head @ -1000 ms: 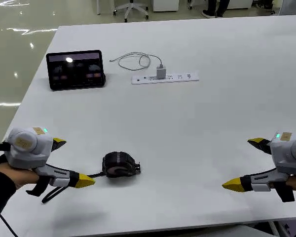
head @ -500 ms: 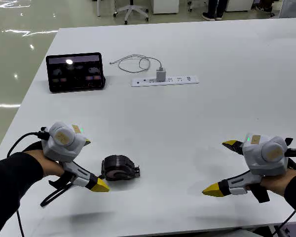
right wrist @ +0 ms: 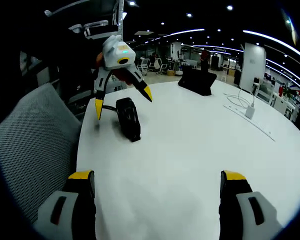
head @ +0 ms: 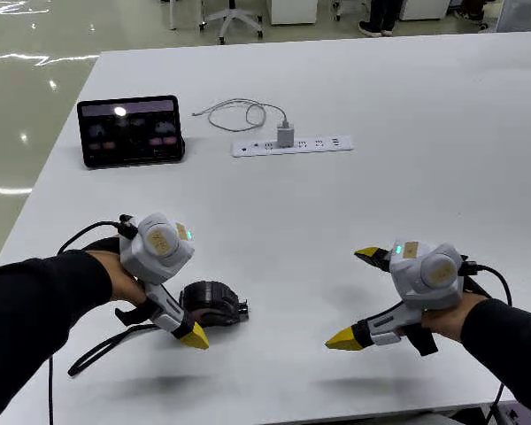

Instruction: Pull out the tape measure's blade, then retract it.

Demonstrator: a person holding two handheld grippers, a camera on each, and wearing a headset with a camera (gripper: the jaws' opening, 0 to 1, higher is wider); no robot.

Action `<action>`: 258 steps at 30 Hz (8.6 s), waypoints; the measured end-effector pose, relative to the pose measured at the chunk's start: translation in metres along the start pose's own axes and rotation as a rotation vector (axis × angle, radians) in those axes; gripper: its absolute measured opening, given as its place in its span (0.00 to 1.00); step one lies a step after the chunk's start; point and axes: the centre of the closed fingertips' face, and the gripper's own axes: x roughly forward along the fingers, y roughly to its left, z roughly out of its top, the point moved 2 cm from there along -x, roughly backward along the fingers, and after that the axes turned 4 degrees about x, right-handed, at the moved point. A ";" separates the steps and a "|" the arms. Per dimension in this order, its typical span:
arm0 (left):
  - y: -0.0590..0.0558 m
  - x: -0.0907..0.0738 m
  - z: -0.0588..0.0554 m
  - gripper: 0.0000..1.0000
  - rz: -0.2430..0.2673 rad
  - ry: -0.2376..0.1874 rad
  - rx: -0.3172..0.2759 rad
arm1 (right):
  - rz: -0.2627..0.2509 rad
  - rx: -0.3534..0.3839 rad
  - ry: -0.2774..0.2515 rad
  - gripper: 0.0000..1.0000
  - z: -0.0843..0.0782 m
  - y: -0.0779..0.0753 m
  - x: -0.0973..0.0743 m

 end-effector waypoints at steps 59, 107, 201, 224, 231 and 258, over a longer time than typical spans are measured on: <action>-0.015 0.025 0.002 0.38 -0.129 0.178 0.267 | 0.286 -0.200 0.168 0.16 0.022 0.054 0.134; -0.014 0.028 0.001 0.39 -0.122 0.196 0.217 | 0.270 -0.219 0.236 0.14 0.018 0.054 0.139; -0.008 0.021 0.007 0.33 -0.034 0.136 0.213 | 0.258 -0.223 0.256 0.10 0.007 0.040 0.117; -0.008 0.021 0.007 0.33 -0.034 0.133 0.211 | 0.255 -0.193 0.256 0.10 -0.002 0.033 0.105; -0.008 0.021 0.007 0.33 -0.033 0.132 0.205 | 0.250 -0.199 0.260 0.10 -0.003 0.032 0.103; -0.009 0.021 0.007 0.33 -0.033 0.128 0.203 | 0.240 -0.190 0.274 0.10 -0.016 0.019 0.081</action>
